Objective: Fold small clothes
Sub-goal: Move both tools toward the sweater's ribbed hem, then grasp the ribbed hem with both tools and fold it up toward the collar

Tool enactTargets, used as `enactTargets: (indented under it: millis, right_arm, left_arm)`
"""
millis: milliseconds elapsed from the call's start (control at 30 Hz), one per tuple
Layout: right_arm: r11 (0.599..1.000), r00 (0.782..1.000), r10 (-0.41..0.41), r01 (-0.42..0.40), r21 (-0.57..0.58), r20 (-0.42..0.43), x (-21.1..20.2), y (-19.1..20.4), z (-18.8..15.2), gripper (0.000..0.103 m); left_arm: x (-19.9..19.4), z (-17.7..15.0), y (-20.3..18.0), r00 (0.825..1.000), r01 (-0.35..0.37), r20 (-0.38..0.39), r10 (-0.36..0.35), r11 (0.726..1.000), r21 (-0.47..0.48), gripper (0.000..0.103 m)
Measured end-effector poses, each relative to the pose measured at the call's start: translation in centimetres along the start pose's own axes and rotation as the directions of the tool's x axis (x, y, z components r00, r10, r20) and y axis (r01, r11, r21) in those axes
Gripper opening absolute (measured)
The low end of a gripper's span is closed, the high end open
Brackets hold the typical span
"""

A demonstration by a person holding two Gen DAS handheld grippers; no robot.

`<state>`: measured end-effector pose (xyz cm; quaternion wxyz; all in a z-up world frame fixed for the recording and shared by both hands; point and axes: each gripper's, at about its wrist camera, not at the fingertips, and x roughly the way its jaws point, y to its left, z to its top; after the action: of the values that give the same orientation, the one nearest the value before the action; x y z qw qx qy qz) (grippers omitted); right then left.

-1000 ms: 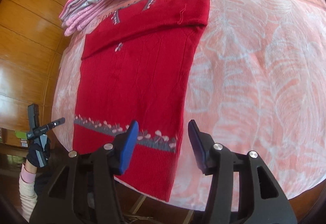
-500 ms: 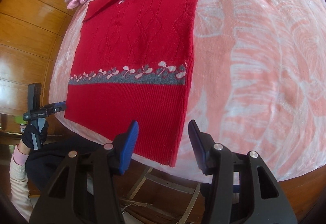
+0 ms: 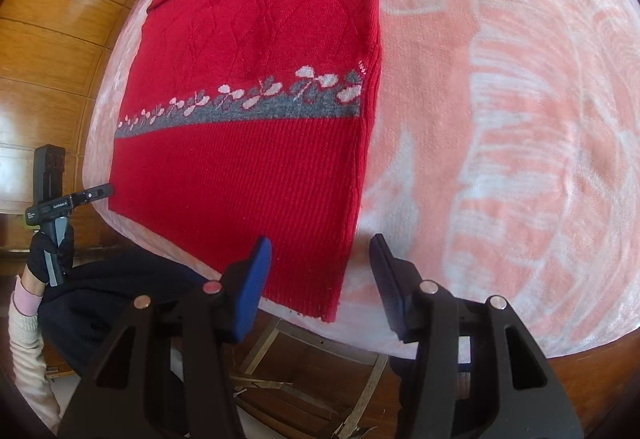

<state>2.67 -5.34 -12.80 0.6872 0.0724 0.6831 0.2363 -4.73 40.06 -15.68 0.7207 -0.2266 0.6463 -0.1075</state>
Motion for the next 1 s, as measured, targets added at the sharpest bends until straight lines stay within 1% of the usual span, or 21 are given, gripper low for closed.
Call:
enactTargets:
  millis: [67, 167, 333, 433, 500, 533, 567, 600, 633, 667, 733, 867, 1000]
  right_arm:
    - [1.000, 1.000, 0.005, -0.005, -0.008, 0.003, 0.2, 0.1, -0.1, 0.052]
    - [1.000, 1.000, 0.003, -0.003, -0.017, 0.000, 0.3, 0.1, -0.3, 0.052]
    - [1.000, 1.000, 0.007, -0.007, -0.009, -0.007, 0.4, 0.0, -0.3, 0.049]
    - [1.000, 1.000, 0.005, -0.005, -0.024, 0.000, 0.6, 0.0, -0.6, 0.048]
    - [0.999, 1.000, 0.005, -0.004, -0.053, 0.008, 0.4, 0.2, -0.8, 0.042]
    - [0.998, 1.000, 0.007, -0.006, -0.060, 0.008, 0.4, 0.3, -0.8, 0.036]
    - [0.998, 1.000, 0.022, -0.022, -0.060, 0.007, 0.3, 0.3, -0.8, 0.024]
    - [0.998, 0.999, 0.042, -0.041, -0.056, 0.006, 0.2, 0.3, -0.8, 0.018]
    - [0.997, 0.999, 0.051, -0.050, -0.051, 0.007, 0.2, 0.4, -0.7, 0.011]
    - [0.997, 0.999, 0.053, -0.053, -0.051, 0.010, 0.0, 0.4, -0.7, 0.008]
    - [0.997, 0.998, 0.067, -0.066, -0.042, 0.019, -0.3, 0.4, -0.5, 0.005]
    - [0.991, 0.989, 0.134, -0.134, -0.016, 0.058, -1.9, 0.2, -0.2, 0.004]
    - [0.983, 0.976, 0.181, -0.183, 0.005, 0.120, -4.0, 0.2, 0.6, 0.004]
  left_arm:
    - [0.0, 0.0, 0.1, 1.000, 0.004, 0.004, -0.004, 1.000, -0.012, 0.042]
    - [0.1, 0.1, -0.2, 1.000, 0.003, 0.001, -0.003, 1.000, -0.003, 0.038]
    - [0.8, 0.1, -0.8, 1.000, -0.028, 0.000, 0.028, 0.999, 0.020, 0.036]
    - [0.9, 0.2, -0.6, 1.000, -0.024, 0.001, 0.024, 1.000, 0.006, 0.035]
    - [0.8, 0.1, -1.1, 0.999, -0.035, 0.008, 0.035, 0.999, 0.020, 0.035]
    - [0.8, 0.1, -1.3, 0.999, -0.037, 0.012, 0.036, 0.999, 0.029, 0.035]
    - [0.8, 0.1, -1.5, 0.999, -0.033, 0.016, 0.032, 0.999, 0.035, 0.031]
    - [0.9, 0.1, -1.7, 1.000, -0.023, 0.015, 0.023, 0.999, 0.038, 0.027]
    - [0.9, 0.1, -1.8, 1.000, -0.016, 0.012, 0.016, 0.999, 0.037, 0.022]
    - [0.8, 0.1, -1.8, 1.000, -0.007, 0.013, 0.007, 0.999, 0.034, 0.017]
    - [0.5, 0.2, -1.9, 0.999, 0.023, 0.021, -0.024, 0.999, 0.029, 0.013]
    - [-0.6, 0.4, -2.5, 0.995, 0.075, 0.057, -0.077, 0.997, 0.029, 0.011]
    - [-2.6, 1.6, -3.6, 0.983, 0.133, 0.127, -0.136, 0.991, 0.030, 0.010]
